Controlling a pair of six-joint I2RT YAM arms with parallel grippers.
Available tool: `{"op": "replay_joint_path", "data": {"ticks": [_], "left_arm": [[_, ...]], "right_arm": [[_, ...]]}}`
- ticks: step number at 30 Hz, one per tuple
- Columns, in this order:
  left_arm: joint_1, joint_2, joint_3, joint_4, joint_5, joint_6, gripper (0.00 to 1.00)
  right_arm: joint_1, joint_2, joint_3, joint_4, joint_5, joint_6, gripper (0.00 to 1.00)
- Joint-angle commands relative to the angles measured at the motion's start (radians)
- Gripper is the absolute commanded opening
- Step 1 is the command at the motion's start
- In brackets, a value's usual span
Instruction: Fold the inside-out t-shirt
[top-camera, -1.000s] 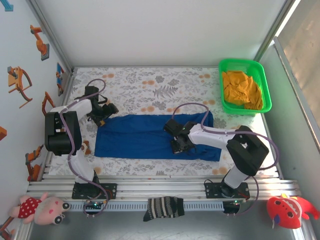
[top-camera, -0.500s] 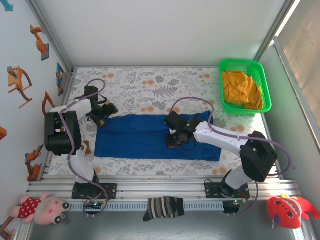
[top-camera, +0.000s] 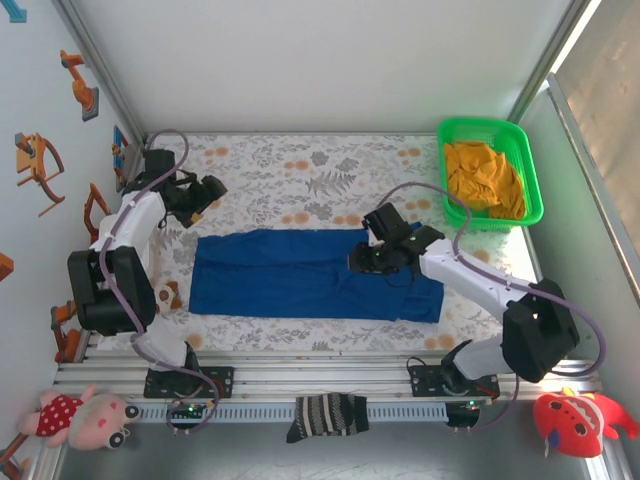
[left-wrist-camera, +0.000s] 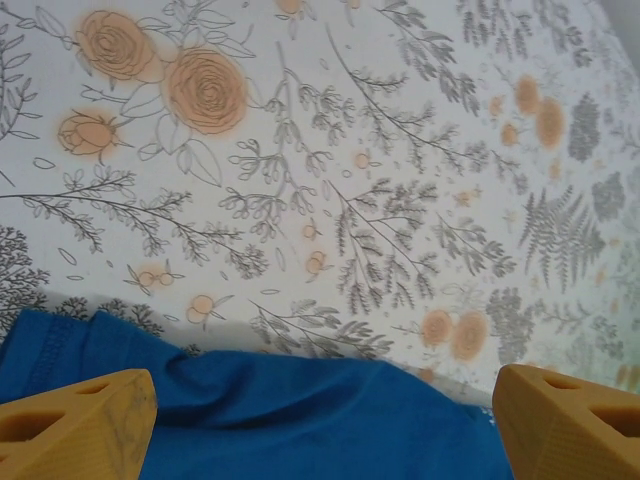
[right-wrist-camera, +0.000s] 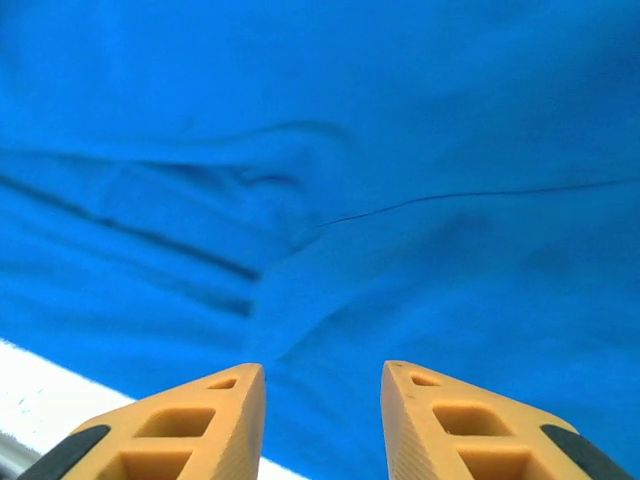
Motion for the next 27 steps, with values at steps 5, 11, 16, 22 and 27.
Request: {"op": "replay_joint_path", "data": {"ticks": [5,11,16,22,27], "left_arm": [[-0.055,-0.023,-0.219,0.09,0.04,-0.061,0.87],[-0.058,0.033,-0.306,0.145,0.007,-0.062,0.87],[-0.049,0.082,-0.271,0.121,-0.028,-0.029,0.87],[-0.049,0.053,-0.207,0.104,0.002,-0.034,0.87],[-0.065,-0.002,-0.172,0.094,0.056,-0.052,0.87]], "right_arm": [[-0.135,0.073,-0.152,0.118,-0.077,0.017,0.34],[-0.23,0.128,-0.198,0.145,-0.087,0.02,0.35],[-0.261,0.004,-0.171,0.074,-0.049,0.0,0.44],[-0.39,-0.124,-0.139,-0.041,0.118,-0.061,0.72],[-0.53,-0.065,-0.122,-0.006,0.077,-0.101,0.78]]}}
